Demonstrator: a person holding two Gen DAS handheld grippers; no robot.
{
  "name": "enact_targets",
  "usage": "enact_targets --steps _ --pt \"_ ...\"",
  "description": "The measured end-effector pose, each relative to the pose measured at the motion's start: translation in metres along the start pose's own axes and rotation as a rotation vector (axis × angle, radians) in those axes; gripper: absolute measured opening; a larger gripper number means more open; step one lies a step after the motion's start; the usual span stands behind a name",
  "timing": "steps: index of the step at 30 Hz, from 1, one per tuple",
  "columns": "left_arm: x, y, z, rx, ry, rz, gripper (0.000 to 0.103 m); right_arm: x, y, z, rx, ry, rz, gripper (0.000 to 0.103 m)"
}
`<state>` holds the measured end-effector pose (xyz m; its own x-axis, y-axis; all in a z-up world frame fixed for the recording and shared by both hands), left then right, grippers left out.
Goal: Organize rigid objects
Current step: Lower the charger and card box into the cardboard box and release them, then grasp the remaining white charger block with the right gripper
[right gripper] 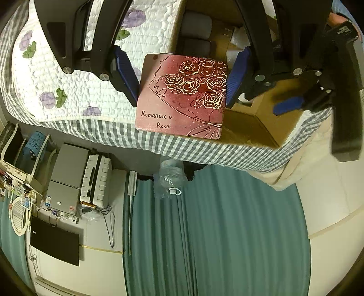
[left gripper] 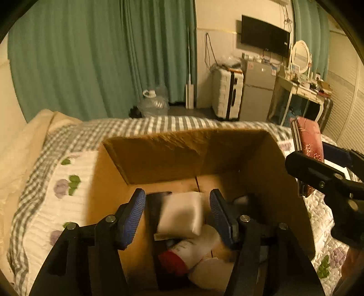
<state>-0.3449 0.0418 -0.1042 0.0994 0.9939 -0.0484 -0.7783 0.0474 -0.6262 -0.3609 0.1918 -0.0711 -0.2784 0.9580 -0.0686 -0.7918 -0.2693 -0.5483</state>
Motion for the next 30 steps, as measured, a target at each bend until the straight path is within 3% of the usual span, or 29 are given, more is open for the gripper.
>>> enact_targets --steps 6,13,16,25,30 --pt "-0.019 -0.023 0.011 0.047 0.003 0.038 0.066 -0.007 0.007 0.001 -0.015 -0.001 0.013 0.073" --pt "-0.036 -0.03 0.003 0.047 -0.017 0.059 0.067 -0.026 0.035 -0.014 -0.054 -0.053 0.002 0.074" --pt "-0.037 -0.038 0.001 0.048 -0.024 0.051 0.067 -0.026 0.031 -0.013 -0.046 -0.055 -0.003 0.085" --pt "-0.04 -0.106 -0.003 0.106 -0.021 0.061 0.067 -0.005 -0.063 0.008 0.018 -0.037 -0.095 0.088" --pt "-0.04 -0.146 -0.018 0.121 -0.031 0.066 0.071 -0.007 -0.124 -0.001 0.04 -0.048 -0.131 0.091"
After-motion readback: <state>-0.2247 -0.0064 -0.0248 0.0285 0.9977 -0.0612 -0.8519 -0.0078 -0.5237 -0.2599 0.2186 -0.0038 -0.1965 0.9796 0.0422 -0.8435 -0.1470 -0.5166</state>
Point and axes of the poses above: each gripper's, at about its wrist camera, not at the fingertips, and y roughly the way its jaws point, x to its right, z to its top, the point moved 10 cm from there along y, roughly the way its jaws point, and after that the axes turned 4 degrees about x, right-handed, at the moved point
